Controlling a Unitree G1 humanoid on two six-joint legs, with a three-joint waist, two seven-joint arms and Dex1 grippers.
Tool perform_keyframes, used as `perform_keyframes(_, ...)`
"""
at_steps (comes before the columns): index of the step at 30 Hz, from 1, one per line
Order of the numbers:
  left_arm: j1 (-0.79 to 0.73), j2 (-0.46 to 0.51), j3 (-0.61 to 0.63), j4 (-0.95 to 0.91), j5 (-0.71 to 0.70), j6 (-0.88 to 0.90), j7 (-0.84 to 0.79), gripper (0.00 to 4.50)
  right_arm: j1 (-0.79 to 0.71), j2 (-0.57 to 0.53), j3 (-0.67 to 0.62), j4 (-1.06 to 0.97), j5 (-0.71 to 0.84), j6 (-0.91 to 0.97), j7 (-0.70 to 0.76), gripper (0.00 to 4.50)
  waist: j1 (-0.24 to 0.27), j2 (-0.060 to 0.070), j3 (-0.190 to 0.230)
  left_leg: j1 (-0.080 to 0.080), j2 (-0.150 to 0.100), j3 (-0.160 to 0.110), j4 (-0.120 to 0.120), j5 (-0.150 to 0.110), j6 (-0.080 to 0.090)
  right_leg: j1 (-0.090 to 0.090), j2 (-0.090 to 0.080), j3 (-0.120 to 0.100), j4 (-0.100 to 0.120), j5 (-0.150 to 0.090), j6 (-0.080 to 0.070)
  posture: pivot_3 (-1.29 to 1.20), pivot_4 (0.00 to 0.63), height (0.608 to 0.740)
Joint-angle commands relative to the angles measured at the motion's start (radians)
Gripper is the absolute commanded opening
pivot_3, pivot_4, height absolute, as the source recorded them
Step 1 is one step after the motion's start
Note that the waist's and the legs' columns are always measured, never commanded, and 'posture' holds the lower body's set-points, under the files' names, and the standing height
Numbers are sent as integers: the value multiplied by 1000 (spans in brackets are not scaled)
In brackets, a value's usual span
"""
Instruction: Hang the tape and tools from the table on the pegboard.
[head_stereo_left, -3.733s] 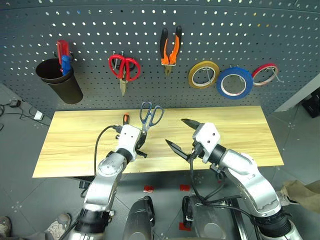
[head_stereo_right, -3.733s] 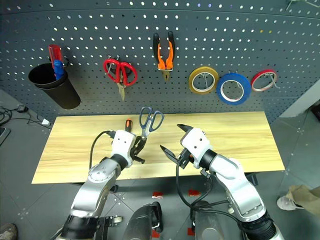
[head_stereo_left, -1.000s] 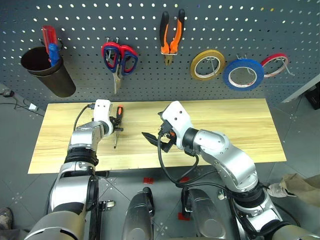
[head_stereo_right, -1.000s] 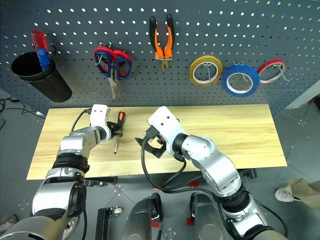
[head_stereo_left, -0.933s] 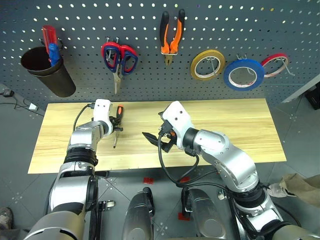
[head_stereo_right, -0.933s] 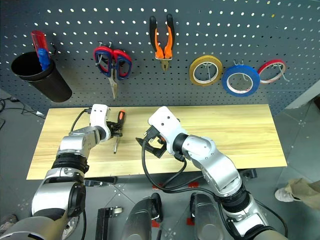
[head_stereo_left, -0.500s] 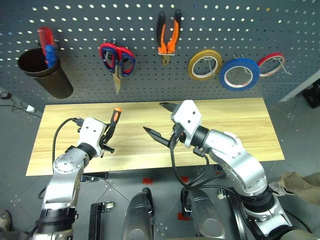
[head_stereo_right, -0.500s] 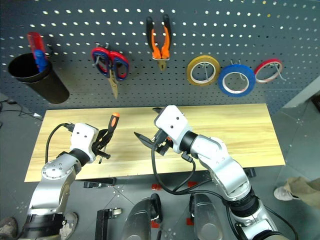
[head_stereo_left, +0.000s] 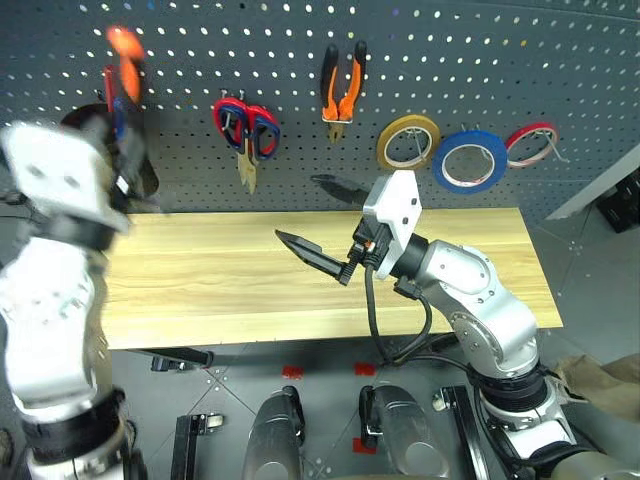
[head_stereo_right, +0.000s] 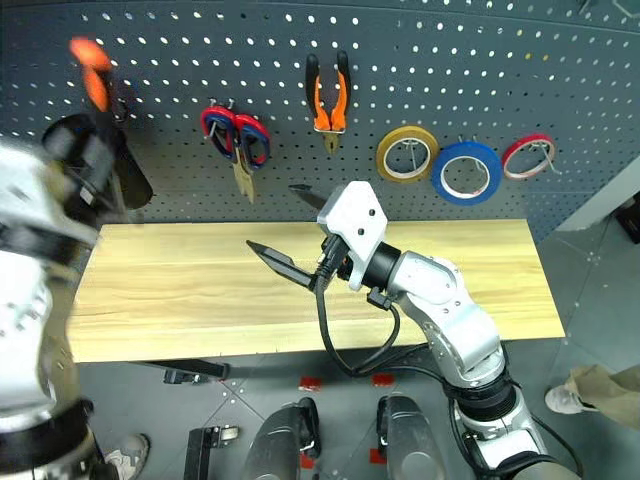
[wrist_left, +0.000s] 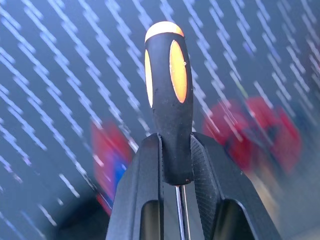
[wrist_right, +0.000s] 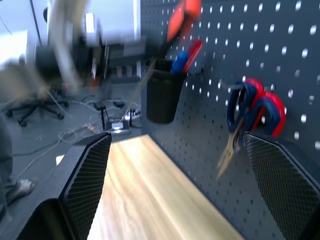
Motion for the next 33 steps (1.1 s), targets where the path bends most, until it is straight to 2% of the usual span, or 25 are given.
perform_keyframes(1, -125, 58, 62, 87, -54, 3, 6, 495, -31, 23, -7, -3, -13, -46, -27, 4500, -1, 1, -12, 0, 0, 1, 0, 0, 0, 0, 0, 1, -1, 0, 0, -139, 190, 740)
perform_keyframes(4, -231, 102, 60, 223, -68, -48, -15, 495, -56, 43, 1, 13, -24, -44, -51, 4500, -1, 0, -13, 0, 0, 1, 0, 0, 0, 0, 0, 1, -1, 0, 0, -161, 188, 740)
perform_keyframes(7, -255, 128, 41, 347, -27, -156, -34, 495, -88, 60, 10, 24, -39, -32, -71, 4500, -5, 0, -13, 0, 0, 1, 1, 0, 0, 0, 1, 1, 0, 0, 0, -162, 184, 740)
perform_keyframes(13, -302, 88, -38, 668, 51, -419, -17, 495, -114, 92, 16, 39, -37, -33, -89, 4500, -3, 0, -21, 0, 0, 2, 1, 0, -1, -1, 1, 1, 1, 0, 0, -163, 178, 740)
perform_keyframes(20, -274, 68, -19, 767, 78, -542, 65, 495, -96, 87, 24, 29, -36, -35, -83, 4500, -5, -6, -28, 0, 0, 2, 2, 0, -1, -1, 0, 1, 0, 0, 0, -176, 181, 740)
perform_keyframes(22, -256, 47, -19, 772, 70, -569, 79, 1229, -94, 88, 29, 29, -35, -35, -82, 4500, -5, -6, -30, 0, 0, 2, 2, 0, -1, -1, 0, 1, 1, 0, 0, -176, 181, 740)
perform_keyframes(30, -221, 5, -53, 678, 54, -583, 81, 3586, -77, 78, 36, 29, -36, -36, -71, 4500, -5, -7, -35, 0, 0, 1, 5, 1, 0, -1, 0, 1, 6, 0, 0, -175, 179, 740)
perform_keyframes(31, -217, -2, -65, 657, 59, -577, 81, 3830, -74, 76, 36, 29, -36, -36, -70, 4500, -5, -7, -35, 0, 0, 1, 5, 1, 0, -1, 0, 1, 6, 0, 0, -174, 178, 740)
perform_keyframes(33, -191, -17, -110, 595, 70, -553, 56, 3830, -69, 75, 35, 28, -33, -31, -70, 4500, -4, -7, -37, 0, 0, 1, 7, 1, 0, -1, 0, 2, 8, 0, 0, -174, 178, 740)
